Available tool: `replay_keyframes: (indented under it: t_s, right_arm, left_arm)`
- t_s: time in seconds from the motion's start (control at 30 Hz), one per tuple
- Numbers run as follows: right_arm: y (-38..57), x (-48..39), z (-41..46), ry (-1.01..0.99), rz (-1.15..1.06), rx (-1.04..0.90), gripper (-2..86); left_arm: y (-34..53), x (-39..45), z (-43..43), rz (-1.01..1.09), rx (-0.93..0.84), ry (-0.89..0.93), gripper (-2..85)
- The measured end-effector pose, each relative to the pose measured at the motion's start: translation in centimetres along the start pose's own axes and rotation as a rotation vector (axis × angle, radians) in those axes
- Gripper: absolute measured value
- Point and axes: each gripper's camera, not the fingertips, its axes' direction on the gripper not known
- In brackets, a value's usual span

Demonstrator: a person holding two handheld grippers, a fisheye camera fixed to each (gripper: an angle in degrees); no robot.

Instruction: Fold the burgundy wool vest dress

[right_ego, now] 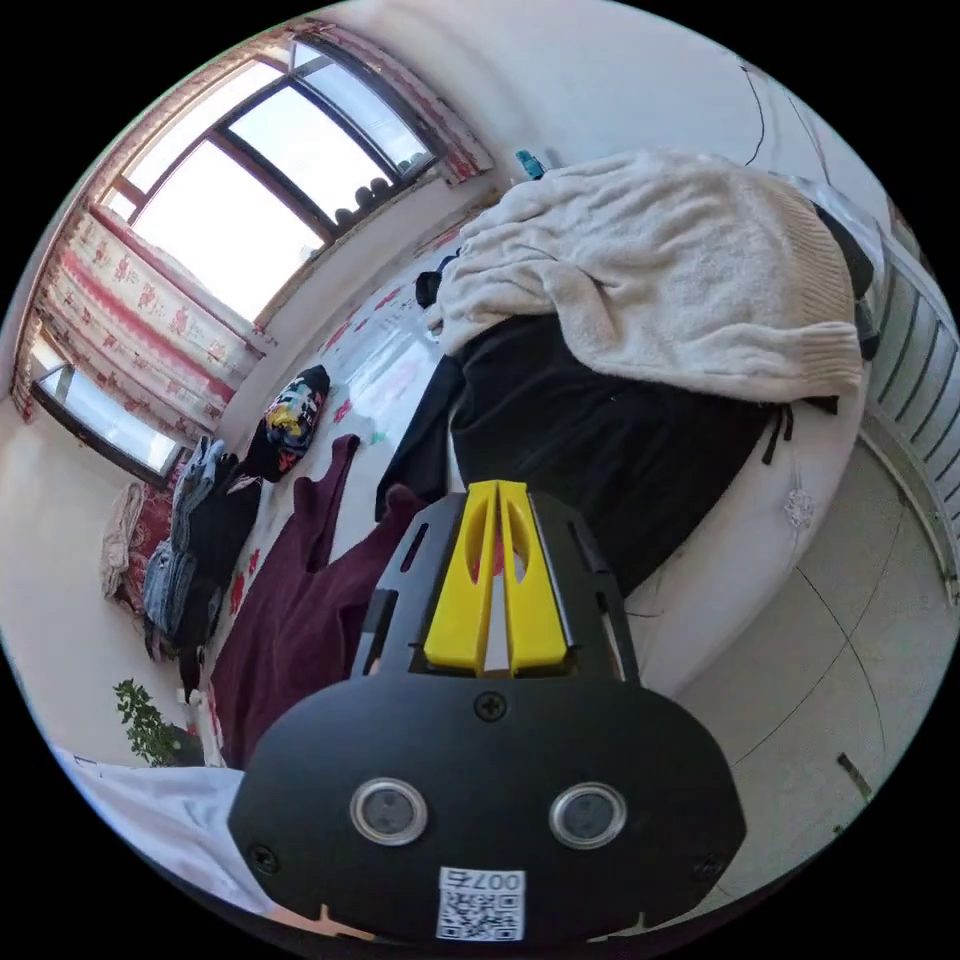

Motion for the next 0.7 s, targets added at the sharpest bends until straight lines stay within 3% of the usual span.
replay_keyframes:
  t_s: [0.1,0.27,0.53,0.67,0.7]
  right_arm:
    - [0.8,1.2,-0.4,-0.111,0.088,0.065,-0.1]
    - [2.7,-4.6,2.4,-0.205,-0.108,-0.061,0.8]
    - [21.1,-26.7,11.5,-0.262,-1.009,-0.557,1.5]
    - [28.7,-29.0,15.8,-0.145,-1.209,-0.748,1.3]
    - [29.6,-28.7,15.3,-0.150,-1.233,-0.671,1.2]
  left_arm:
    - [0.7,-1.0,-0.8,-0.032,0.047,-0.003,3.7]
    - [2.0,-4.4,-3.7,-0.120,0.185,-0.007,3.8]
    - [-1.2,-9.2,-2.6,-0.143,0.172,-0.034,5.6]
    - [-5.1,-7.9,1.3,-0.044,0.087,-0.087,6.0]
    - [-5.6,-7.6,1.9,-0.029,0.078,-0.092,5.9]
